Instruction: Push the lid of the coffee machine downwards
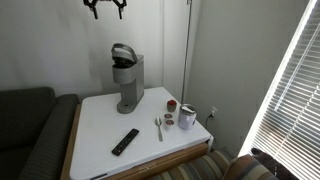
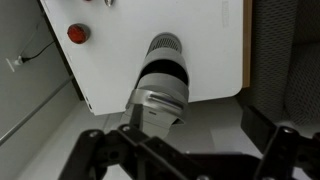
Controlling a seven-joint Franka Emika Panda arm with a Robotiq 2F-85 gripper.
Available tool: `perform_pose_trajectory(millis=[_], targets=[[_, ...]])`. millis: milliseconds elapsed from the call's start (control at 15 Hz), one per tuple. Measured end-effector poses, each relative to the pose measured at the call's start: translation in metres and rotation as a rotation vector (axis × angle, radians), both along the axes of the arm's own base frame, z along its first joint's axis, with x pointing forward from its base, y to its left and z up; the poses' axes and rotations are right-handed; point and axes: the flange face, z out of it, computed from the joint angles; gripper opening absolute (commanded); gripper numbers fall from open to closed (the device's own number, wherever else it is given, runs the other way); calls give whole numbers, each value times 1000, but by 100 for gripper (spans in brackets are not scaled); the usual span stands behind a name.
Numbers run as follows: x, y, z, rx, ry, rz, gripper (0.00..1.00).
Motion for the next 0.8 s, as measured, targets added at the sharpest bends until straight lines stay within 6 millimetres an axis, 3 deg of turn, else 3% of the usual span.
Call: perform_pose_trajectory(millis=[400,467,800], targets=[[32,0,-27,17,-10,2,100],[36,1,-30,22,-13,2,79],[49,15,-45,34,-19,17,45]])
